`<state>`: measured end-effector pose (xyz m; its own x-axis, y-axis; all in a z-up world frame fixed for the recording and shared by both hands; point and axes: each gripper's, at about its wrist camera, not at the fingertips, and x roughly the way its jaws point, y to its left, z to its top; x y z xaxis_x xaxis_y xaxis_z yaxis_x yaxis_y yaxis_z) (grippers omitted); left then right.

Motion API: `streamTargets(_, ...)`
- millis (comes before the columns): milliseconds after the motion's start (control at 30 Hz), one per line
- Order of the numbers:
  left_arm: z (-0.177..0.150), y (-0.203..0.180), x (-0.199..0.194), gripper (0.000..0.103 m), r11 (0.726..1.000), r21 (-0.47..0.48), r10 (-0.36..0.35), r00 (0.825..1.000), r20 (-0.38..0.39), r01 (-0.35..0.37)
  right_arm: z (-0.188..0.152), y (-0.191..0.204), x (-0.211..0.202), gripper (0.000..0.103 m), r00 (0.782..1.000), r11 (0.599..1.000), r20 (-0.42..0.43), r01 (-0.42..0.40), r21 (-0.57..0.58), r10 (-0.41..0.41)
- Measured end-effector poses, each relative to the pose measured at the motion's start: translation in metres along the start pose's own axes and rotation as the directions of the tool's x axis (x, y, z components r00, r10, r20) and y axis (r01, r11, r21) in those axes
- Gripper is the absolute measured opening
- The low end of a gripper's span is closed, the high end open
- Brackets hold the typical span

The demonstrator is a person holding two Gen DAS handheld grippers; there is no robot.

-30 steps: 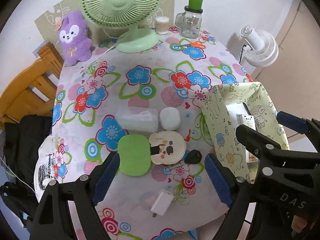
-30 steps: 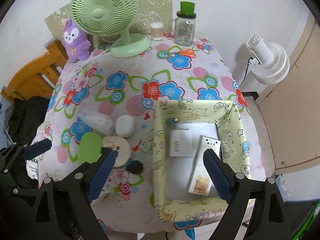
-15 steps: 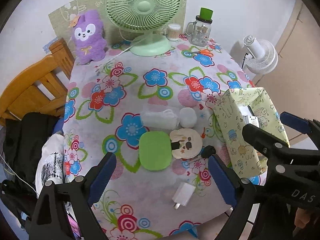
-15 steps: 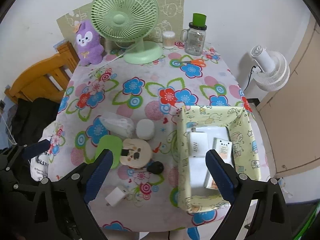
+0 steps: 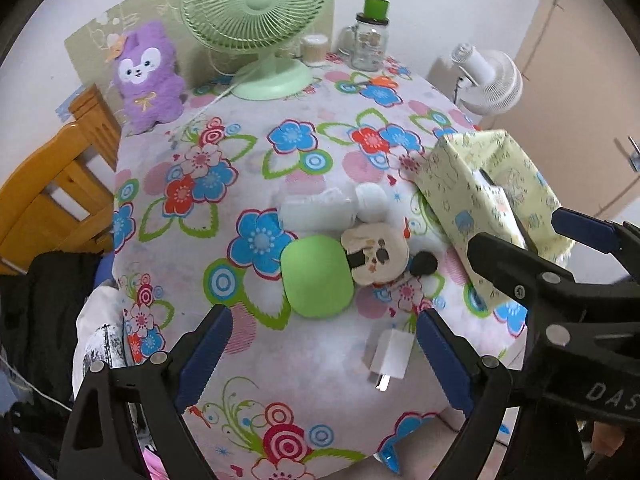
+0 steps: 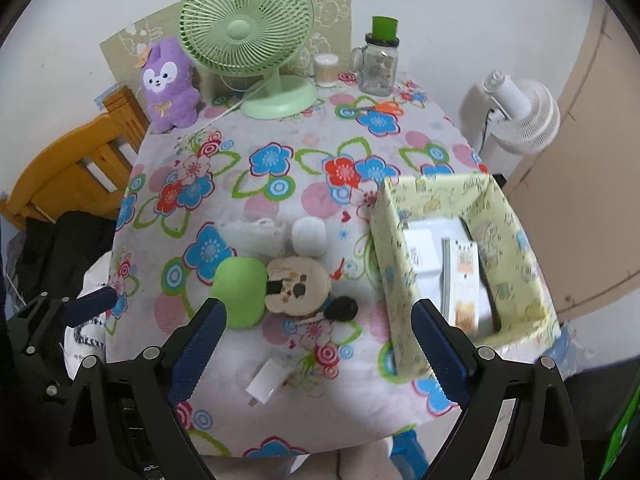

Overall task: Organize rigid objects
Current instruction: 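Withdraw both tools from the basket back over the table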

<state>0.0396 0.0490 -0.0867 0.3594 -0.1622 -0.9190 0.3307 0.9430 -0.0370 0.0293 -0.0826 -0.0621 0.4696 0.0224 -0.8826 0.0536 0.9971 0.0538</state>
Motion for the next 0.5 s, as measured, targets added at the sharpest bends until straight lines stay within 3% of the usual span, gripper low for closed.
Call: streamTargets(500, -0.022, 0.002, 0.024, 0.094, 0.996, 0.073, -0.050, 0.997, -0.054, 0.054, -0.035, 0.005, 0.014, 0.095, 0.999, 0.995, -0.040, 0.027, 0.097, -0.024)
